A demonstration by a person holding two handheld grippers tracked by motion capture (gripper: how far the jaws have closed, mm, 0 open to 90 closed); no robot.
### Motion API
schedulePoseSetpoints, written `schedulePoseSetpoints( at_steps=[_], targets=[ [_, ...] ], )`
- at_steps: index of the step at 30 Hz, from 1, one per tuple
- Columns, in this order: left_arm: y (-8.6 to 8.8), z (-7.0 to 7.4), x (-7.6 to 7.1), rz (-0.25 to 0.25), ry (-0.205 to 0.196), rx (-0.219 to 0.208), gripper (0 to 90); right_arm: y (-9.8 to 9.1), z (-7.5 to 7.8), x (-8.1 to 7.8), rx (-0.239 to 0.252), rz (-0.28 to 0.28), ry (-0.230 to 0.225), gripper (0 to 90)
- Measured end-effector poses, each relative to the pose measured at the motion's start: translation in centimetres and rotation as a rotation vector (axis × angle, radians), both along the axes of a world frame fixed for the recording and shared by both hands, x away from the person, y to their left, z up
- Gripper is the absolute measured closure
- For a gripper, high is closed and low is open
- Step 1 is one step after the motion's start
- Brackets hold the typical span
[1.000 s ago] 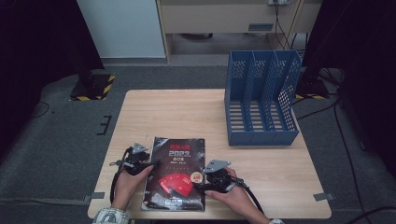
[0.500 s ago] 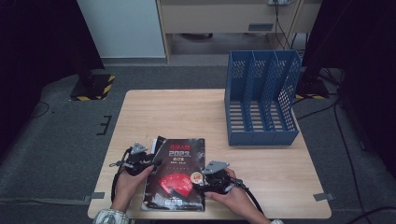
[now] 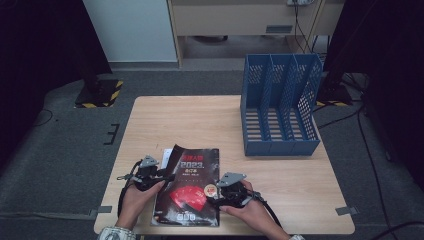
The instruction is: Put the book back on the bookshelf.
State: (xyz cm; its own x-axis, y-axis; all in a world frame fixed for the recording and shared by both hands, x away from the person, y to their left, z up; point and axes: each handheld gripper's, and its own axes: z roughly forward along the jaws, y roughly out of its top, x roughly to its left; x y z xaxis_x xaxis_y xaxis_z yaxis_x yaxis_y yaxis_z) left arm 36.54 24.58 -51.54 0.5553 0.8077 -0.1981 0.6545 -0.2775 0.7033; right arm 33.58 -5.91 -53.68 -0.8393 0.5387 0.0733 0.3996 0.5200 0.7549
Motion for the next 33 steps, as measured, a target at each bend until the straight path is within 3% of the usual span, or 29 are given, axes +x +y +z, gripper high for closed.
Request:
schedulePoseSetpoints(
  at_steps=[3,7,10,16,19,21,23,25,30,31,32,33],
  targets=[
    [-0.7,0.0,0.0,-0.048,-0.003,-0.022,53.2,0.0,0.0,0.0,0.001,0.002,0.000,27.8],
    [-1.5,-0.1,0.2,-0.055,-0.002,-0.009,52.2,0.0,0.0,0.0,0.001,0.002,0.001,27.8],
    [-2.1,-0.4,0.5,-0.060,-0.003,0.030,53.0,-0.1,0.0,0.0,0.003,0.002,0.003,27.8],
    [-2.0,-0.5,0.7,-0.042,-0.013,0.040,66.0,-0.1,0.0,0.0,0.003,0.001,0.003,27.4],
    [-1.9,-0.5,0.6,-0.045,0.005,0.029,70.3,-0.1,0.0,0.0,0.002,0.000,0.005,27.1],
    [-1.9,-0.4,0.5,-0.044,0.004,0.026,67.1,-0.2,0.0,0.1,0.003,0.002,0.004,26.8],
    [-2.0,-0.4,0.7,-0.047,0.002,-0.004,56.8,-0.2,0.0,0.1,0.002,0.003,0.006,26.6],
    [-2.3,-0.5,0.9,-0.054,-0.004,0.022,55.4,-0.2,0.0,0.1,0.002,0.003,0.007,26.6],
    [-2.1,-0.6,1.0,-0.056,-0.002,0.024,69.7,-0.2,0.0,0.1,-0.001,0.002,0.005,24.4],
    [-2.1,-0.6,1.0,-0.053,-0.002,0.024,76.7,-0.1,0.0,0.1,-0.003,0.005,0.005,21.1],
    [-2.1,-0.6,1.0,-0.049,-0.004,0.030,76.7,-0.1,0.0,0.1,-0.003,0.005,0.005,21.1],
    [-2.2,-0.5,1.0,-0.048,-0.002,0.032,82.6,-0.1,0.0,0.1,-0.005,0.009,0.014,15.9]
  ],
)
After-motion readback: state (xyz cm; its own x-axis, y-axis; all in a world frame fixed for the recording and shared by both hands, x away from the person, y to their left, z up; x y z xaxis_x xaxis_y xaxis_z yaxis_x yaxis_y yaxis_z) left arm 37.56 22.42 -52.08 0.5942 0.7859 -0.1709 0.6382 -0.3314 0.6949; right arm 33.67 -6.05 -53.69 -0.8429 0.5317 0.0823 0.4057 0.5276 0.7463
